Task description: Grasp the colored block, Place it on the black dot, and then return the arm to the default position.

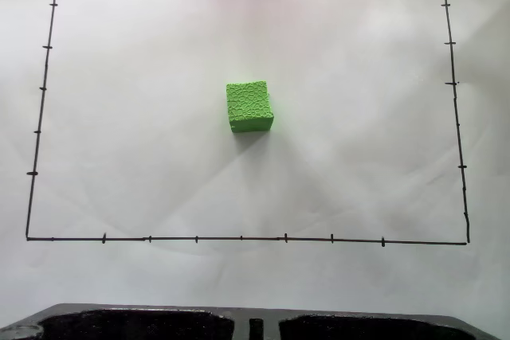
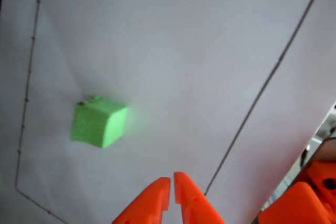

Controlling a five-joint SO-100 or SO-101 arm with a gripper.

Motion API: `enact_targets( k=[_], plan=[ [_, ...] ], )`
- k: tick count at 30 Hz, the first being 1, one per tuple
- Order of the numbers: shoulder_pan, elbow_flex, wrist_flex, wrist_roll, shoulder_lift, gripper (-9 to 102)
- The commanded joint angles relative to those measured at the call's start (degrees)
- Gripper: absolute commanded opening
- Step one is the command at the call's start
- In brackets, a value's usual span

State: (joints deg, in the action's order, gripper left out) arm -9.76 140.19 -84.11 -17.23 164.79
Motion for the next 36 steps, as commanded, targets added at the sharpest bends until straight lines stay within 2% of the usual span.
enact_targets(
  k=[1, 12, 17, 24, 36],
  plan=[
    [-1.0, 4.9, 1.4, 2.1, 6.4, 0],
    [-0.6, 17.1, 3.9, 7.5, 22.2, 0],
    [-0.9, 20.7, 10.8, 7.1, 22.4, 0],
    [2.1, 26.4, 19.4, 13.1, 22.5, 0],
    [2.1, 31.9, 26.2, 12.7, 22.5, 0]
  ],
)
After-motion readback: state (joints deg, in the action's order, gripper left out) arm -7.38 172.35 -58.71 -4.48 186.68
